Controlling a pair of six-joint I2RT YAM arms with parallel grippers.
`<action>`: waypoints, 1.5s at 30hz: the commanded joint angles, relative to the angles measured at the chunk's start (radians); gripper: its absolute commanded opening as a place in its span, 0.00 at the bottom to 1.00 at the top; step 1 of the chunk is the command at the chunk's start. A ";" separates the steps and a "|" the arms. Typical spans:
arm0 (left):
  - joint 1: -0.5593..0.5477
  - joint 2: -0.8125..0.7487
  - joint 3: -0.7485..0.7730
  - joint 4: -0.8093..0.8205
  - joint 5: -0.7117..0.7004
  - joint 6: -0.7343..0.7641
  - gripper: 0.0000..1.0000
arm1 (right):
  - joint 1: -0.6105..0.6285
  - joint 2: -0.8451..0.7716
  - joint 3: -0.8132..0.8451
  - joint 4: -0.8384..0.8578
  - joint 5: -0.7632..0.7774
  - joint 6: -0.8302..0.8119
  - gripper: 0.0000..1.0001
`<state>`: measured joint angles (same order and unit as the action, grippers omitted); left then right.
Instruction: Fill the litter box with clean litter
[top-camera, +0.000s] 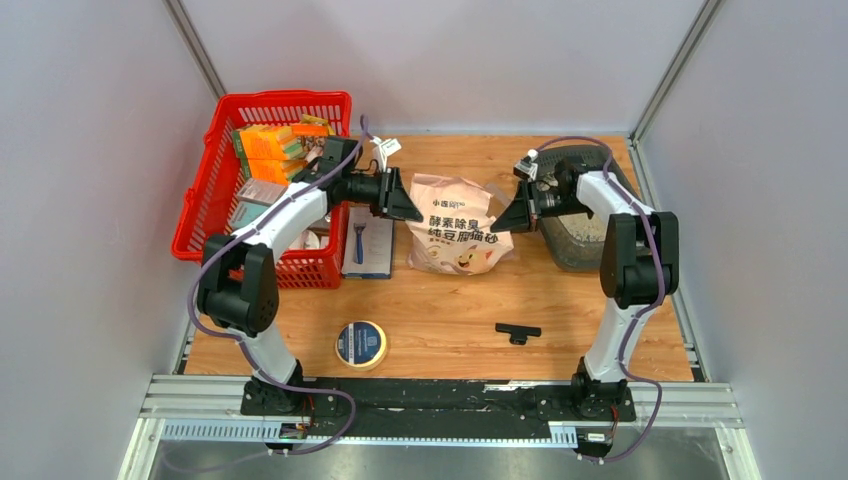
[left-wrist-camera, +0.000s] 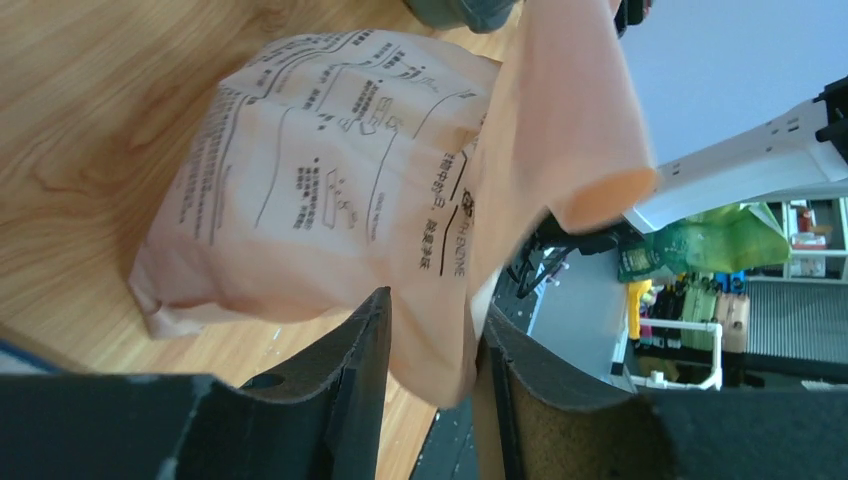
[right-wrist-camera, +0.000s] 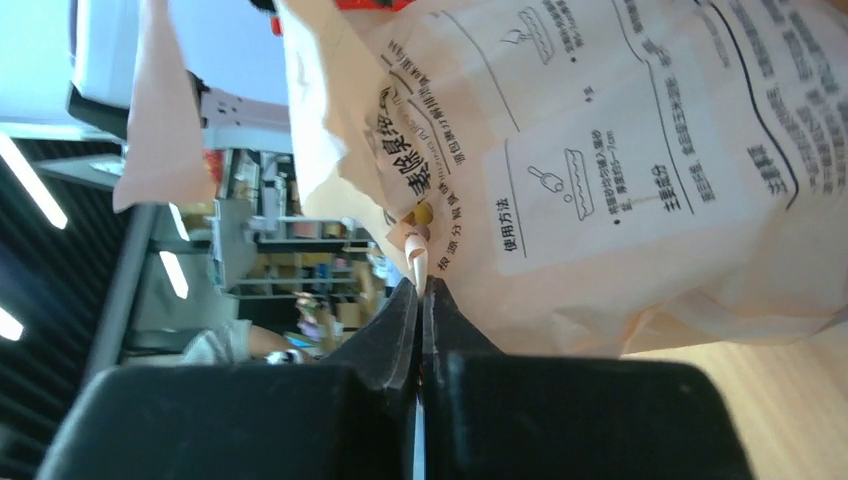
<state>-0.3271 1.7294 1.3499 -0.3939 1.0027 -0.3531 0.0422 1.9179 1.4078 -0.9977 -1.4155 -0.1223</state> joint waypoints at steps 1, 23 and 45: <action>0.020 -0.041 -0.021 0.042 0.053 -0.012 0.41 | 0.002 0.010 0.152 -0.410 -0.171 -0.445 0.10; -0.016 -0.010 0.025 0.064 0.082 0.049 0.43 | 0.016 0.020 0.164 -0.668 -0.140 -0.975 0.61; -0.016 -0.004 0.031 0.127 0.100 0.065 0.45 | -0.097 -0.361 -0.043 0.902 0.463 0.394 1.00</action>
<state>-0.3397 1.7359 1.3674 -0.3000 1.0550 -0.3103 -0.0170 1.6756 1.3689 -0.5453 -1.1038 -0.0906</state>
